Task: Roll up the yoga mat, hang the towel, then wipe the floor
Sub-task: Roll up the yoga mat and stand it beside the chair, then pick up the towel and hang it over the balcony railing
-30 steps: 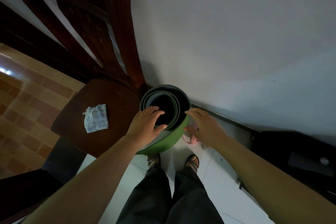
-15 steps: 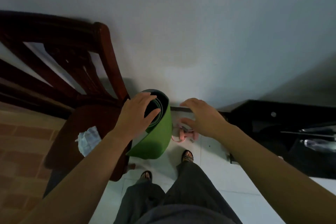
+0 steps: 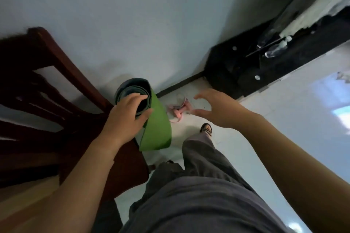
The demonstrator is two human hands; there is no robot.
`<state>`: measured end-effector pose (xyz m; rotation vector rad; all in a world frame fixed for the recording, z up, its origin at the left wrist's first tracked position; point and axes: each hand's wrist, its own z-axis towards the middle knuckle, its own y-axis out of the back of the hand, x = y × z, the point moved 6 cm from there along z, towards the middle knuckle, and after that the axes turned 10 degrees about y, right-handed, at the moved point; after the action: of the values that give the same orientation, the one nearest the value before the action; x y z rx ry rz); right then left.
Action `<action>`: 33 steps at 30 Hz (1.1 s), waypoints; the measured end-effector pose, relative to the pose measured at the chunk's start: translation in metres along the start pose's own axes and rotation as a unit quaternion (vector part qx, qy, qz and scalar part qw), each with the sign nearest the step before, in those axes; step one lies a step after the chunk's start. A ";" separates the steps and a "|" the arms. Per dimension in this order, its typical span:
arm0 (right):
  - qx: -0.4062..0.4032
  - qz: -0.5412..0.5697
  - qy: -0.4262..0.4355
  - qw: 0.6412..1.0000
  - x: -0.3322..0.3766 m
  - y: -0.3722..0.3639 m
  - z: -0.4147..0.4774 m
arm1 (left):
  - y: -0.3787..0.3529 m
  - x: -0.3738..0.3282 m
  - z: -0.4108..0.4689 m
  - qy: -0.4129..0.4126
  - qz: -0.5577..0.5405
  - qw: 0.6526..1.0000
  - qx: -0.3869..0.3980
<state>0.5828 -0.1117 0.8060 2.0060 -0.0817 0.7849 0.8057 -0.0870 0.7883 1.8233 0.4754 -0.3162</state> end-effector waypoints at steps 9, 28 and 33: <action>-0.106 0.014 -0.116 0.987 -0.038 0.015 -0.095 | -0.035 -0.111 0.013 -0.169 0.058 0.980 0.084; -0.300 0.108 -0.262 0.911 -0.241 0.079 -0.333 | -0.193 -0.432 -0.031 -0.342 0.154 0.908 0.187; -0.307 0.115 -0.322 0.888 -0.320 0.097 -0.436 | -0.271 -0.555 -0.068 -0.414 0.172 0.864 0.228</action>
<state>0.0789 0.1029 0.8517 1.5662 -0.8596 0.1504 0.1871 -0.0431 0.8266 1.9569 -0.5697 -0.9651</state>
